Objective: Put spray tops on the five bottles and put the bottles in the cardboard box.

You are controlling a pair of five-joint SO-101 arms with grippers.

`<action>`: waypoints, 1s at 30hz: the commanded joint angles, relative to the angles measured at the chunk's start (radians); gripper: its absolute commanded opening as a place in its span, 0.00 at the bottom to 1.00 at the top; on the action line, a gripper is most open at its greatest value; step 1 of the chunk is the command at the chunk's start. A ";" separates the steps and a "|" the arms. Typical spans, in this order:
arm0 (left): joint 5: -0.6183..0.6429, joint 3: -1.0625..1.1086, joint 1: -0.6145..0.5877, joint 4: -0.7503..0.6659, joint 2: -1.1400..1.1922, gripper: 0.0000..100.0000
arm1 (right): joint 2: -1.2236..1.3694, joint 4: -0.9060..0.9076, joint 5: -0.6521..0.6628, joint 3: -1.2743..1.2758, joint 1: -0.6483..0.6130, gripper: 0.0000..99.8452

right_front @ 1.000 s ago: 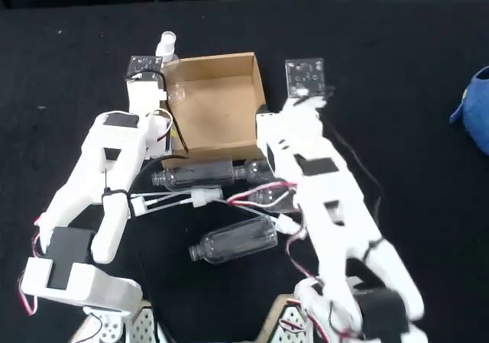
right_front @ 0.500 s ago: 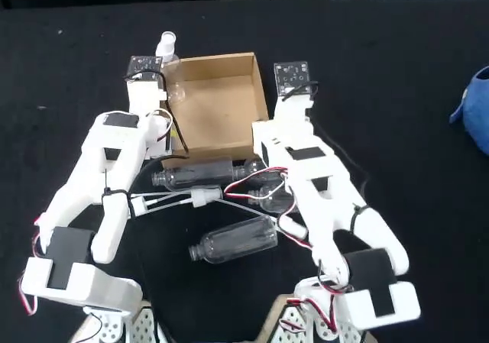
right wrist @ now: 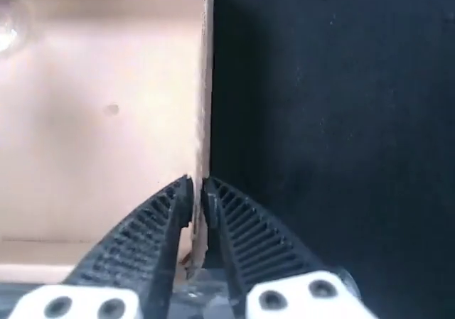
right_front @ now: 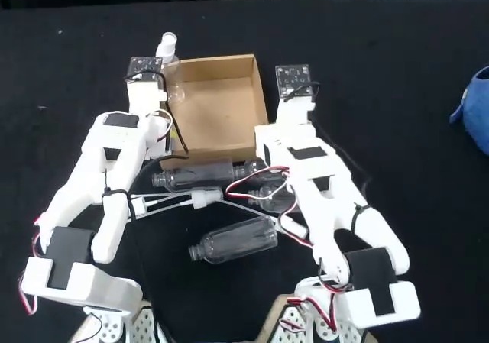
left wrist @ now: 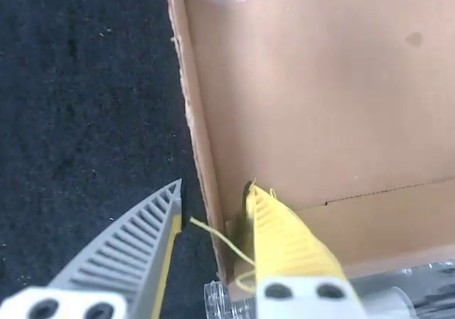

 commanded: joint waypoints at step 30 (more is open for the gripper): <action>0.032 0.018 0.012 -0.012 -0.049 0.03 | -0.168 0.112 0.003 0.058 -0.055 0.01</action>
